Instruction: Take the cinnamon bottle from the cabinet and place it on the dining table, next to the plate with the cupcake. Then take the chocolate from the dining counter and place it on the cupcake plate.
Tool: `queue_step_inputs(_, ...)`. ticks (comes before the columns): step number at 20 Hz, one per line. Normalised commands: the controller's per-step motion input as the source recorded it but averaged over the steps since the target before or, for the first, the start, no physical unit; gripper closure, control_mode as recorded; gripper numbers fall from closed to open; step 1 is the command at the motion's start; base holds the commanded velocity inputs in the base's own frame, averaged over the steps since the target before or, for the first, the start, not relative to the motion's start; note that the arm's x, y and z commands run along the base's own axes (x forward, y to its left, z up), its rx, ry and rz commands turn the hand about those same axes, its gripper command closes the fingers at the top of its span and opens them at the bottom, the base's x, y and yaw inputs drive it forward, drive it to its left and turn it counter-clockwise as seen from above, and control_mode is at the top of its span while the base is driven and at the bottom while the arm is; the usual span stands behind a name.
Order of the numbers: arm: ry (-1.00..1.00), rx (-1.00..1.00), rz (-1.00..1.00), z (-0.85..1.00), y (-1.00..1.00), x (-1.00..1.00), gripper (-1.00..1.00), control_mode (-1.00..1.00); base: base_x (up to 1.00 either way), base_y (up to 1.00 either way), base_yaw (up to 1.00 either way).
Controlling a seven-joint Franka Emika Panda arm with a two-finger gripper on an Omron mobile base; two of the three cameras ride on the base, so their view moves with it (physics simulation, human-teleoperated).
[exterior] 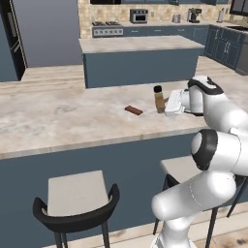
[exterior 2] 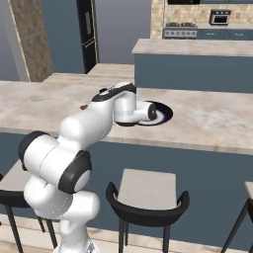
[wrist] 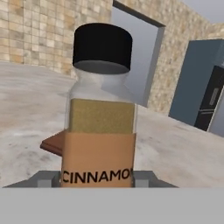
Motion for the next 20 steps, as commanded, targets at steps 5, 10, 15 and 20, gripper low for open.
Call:
queue_step_inputs(5,-0.03,0.0,0.0,-0.47,-0.01,-0.06,1.0,-1.0,0.0,0.0,0.0)
queue_step_inputs(10,0.0,0.0,0.0,-0.05,-0.02,-0.03,-1.0,-1.0,0.0,0.0,0.0)
queue_step_inputs(15,0.0,0.0,0.0,0.0,-0.14,-0.16,-1.0,-1.0,0.0,0.0,0.0)
queue_step_inputs(20,-0.01,0.03,0.0,0.02,-0.04,-0.22,-1.0,-1.0,0.0,0.0,0.0)
